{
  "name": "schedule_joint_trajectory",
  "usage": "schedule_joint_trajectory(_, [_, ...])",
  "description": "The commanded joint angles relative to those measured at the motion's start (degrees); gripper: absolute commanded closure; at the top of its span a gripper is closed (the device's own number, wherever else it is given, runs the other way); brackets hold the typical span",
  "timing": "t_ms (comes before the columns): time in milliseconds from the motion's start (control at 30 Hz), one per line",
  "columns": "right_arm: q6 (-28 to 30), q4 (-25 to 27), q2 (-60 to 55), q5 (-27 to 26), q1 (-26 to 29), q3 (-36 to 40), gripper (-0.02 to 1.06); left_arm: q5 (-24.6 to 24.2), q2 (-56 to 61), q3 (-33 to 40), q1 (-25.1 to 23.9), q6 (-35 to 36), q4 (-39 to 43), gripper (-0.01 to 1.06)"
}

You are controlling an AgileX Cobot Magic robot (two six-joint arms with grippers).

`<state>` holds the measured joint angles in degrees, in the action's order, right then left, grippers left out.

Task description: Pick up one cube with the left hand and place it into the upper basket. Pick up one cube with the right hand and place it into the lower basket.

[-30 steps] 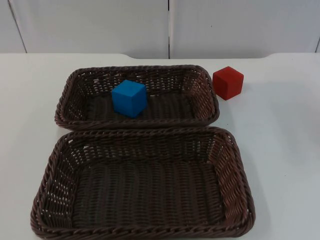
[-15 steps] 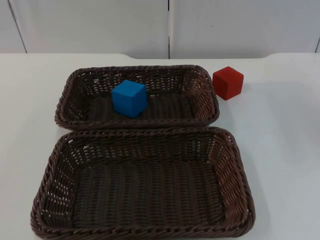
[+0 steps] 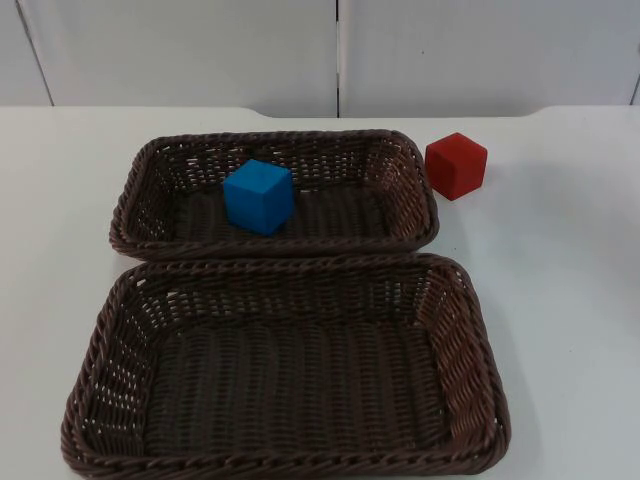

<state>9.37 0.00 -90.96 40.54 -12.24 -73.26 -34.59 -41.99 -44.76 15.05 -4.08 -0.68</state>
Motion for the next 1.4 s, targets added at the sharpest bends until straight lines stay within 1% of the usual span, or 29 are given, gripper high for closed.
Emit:
schedule_joint_trajectory(0, [0.8, 0.0, -3.3, -0.4, -1.3, -2.1, -0.01, 0.6, 0.2, 0.3, 0.3, 0.5, -0.6, 0.00])
schedule_joint_trajectory(133, [0.8, 0.0, -11.0, -0.4, -3.7, -8.0, -0.01, 0.6, 0.2, 0.3, 0.3, 0.5, -0.6, 0.00])
schedule_joint_trajectory(167, [0.8, 0.0, -11.0, -0.4, -3.7, -8.0, -0.01, 0.6, 0.2, 0.3, 0.3, 0.5, -0.6, 0.00])
schedule_joint_trajectory(233, [0.8, 0.0, -14.2, -0.4, -4.2, -10.7, -0.01, 0.6, 0.2, 0.3, 0.3, 0.5, -0.5, 0.00])
schedule_joint_trajectory(333, [3.8, 0.4, -19.4, -0.4, -4.3, -15.2, -0.01, 0.5, 0.2, 0.3, 0.3, 0.5, -0.5, 0.00])
schedule_joint_trajectory(367, [3.8, 0.4, -19.4, -0.4, -4.3, -15.2, -0.01, 0.5, 0.2, 0.3, 0.3, 0.5, -0.5, 0.00])
schedule_joint_trajectory(500, [5.3, 0.7, -25.1, -0.4, -4.3, -19.8, -0.01, 0.5, 0.2, 0.3, 0.4, 0.5, -0.4, 0.00])
schedule_joint_trajectory(533, [5.3, 0.7, -25.1, -0.4, -4.3, -19.8, -0.01, 0.5, 0.2, 0.3, 0.4, 0.5, -0.4, 0.00])
schedule_joint_trajectory(633, [8.9, 4.6, -29.5, -0.1, -4.3, -23.8, -0.01, 0.5, 0.2, 0.3, 0.4, 0.5, -0.4, 0.00])
schedule_joint_trajectory(667, [10.4, 6.8, -31.0, -0.1, -4.3, -25.0, -0.01, 0.5, 0.2, 0.3, 0.4, 0.5, -0.4, 0.00])
schedule_joint_trajectory(700, [10.4, 6.8, -31.0, -0.1, -4.3, -25.0, -0.01, 0.5, 0.2, 0.3, 0.4, 0.5, -0.4, 0.00])
schedule_joint_trajectory(767, [13.2, 9.5, -34.5, -0.1, -4.3, -27.9, -0.01, 0.5, 0.2, 0.3, 0.4, 0.5, -0.4, 0.00])
schedule_joint_trajectory(833, [13.4, 9.7, -35.2, -0.1, -4.3, -28.5, -0.01, 0.5, 0.2, 0.3, 0.4, 0.5, -0.4, 0.00])
schedule_joint_trajectory(933, [13.7, 9.6, -39.2, -0.5, -4.3, -32.1, -0.01, 0.5, 0.2, 0.3, 0.4, 0.5, -0.6, 0.00])
schedule_joint_trajectory(1067, [13.7, 9.3, -41.5, -2.2, -4.3, -33.8, -0.01, 0.6, 0.2, 0.3, 0.4, 0.5, -0.6, 0.00])
schedule_joint_trajectory(1167, [13.7, 9.3, -43.2, -6.0, -4.3, -33.9, -0.01, 0.6, 0.2, 0.3, 0.4, 0.5, -0.6, 0.00])
schedule_joint_trajectory(1233, [13.7, 9.3, -43.7, -6.9, -4.3, -34.0, -0.01, 0.6, 0.2, 0.3, 0.4, 0.5, -0.6, 0.00])
schedule_joint_trajectory(1367, [14.3, 9.6, -46.2, -11.2, -4.3, -34.1, -0.01, 0.6, 0.2, 0.3, 0.4, 0.5, -0.4, 0.00])
